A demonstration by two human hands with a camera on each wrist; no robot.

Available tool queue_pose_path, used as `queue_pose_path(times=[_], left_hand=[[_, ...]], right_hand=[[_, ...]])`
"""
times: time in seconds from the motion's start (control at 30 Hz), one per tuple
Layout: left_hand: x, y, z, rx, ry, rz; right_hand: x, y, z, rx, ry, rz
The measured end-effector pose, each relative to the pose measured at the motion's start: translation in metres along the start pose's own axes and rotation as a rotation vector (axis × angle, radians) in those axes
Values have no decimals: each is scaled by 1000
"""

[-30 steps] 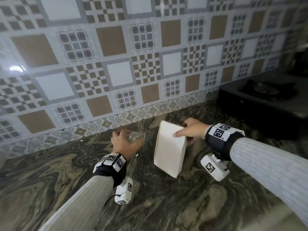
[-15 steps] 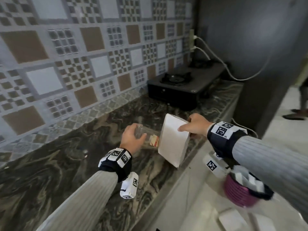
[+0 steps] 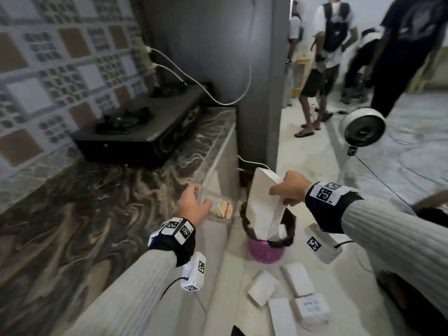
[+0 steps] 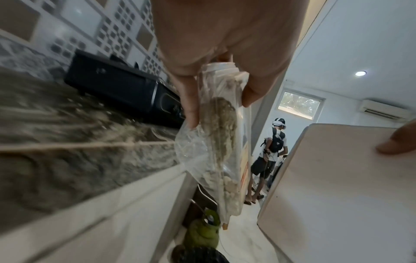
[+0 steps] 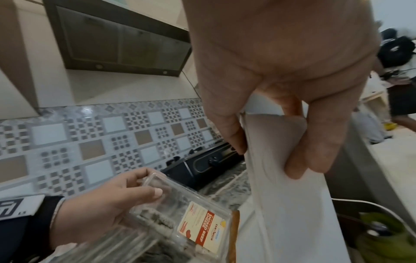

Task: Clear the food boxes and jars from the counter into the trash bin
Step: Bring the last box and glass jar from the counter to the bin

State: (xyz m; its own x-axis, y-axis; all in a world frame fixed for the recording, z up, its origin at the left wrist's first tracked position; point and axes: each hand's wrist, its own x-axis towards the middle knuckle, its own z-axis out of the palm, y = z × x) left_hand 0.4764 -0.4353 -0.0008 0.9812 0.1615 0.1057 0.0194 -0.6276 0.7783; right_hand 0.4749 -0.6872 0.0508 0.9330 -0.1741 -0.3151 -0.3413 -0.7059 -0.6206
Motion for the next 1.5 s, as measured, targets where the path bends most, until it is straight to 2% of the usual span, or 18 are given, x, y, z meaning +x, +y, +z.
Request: queue_pose_path(times=[0.17, 0.33, 0.67, 0.87, 1.03, 1.3, 1.5], left_hand=[[20, 15, 88, -30, -77, -84], [51, 17, 142, -3, -155, -139], [171, 2, 214, 38, -291, -225], [262, -4, 258, 140, -412, -313], [307, 0, 301, 142, -547, -300], [305, -18, 327, 139, -702, -324], [258, -29, 314, 157, -626, -356]], right_hand=[[37, 69, -28, -6, -43, 107], [79, 98, -35, -9, -86, 180], [196, 105, -9, 59, -65, 308], [273, 97, 6, 89, -1, 432], [318, 101, 23, 77, 90, 533], [328, 118, 49, 42, -39, 568], [290, 147, 51, 46, -89, 550]])
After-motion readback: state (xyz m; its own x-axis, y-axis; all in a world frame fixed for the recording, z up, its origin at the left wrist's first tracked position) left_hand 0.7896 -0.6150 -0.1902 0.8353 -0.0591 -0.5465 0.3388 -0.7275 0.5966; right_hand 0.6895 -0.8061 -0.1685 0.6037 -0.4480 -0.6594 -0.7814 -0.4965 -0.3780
